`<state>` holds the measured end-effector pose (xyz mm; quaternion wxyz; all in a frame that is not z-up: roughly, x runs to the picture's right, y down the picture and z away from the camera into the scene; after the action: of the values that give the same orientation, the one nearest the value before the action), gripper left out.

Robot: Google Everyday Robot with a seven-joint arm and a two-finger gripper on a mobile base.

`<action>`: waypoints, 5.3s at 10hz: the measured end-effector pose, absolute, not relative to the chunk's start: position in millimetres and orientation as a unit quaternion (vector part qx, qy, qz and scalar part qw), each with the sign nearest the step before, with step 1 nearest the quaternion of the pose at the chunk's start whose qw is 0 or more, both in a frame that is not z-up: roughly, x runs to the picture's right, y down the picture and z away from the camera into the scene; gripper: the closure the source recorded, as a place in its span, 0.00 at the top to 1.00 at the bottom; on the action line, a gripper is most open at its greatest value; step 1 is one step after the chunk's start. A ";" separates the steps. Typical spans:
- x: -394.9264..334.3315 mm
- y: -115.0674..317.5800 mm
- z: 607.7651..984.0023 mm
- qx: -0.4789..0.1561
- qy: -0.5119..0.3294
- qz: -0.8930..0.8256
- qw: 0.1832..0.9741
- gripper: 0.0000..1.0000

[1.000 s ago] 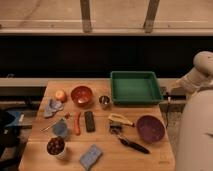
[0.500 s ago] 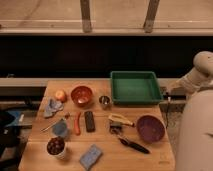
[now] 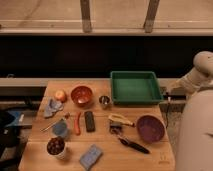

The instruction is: Place pepper in red bowl

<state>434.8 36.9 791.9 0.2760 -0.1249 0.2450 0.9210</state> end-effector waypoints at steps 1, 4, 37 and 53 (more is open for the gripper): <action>434.8 37.1 791.8 -0.124 0.246 0.920 0.278 0.80; 410.8 37.3 798.9 -0.138 0.243 0.909 0.309 0.80; -128.2 97.8 786.7 -0.371 0.143 0.596 0.698 0.80; -184.3 115.9 787.5 -0.415 0.108 0.534 0.729 0.80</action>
<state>-184.3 115.9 787.5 0.7286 -0.4154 0.1084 0.5337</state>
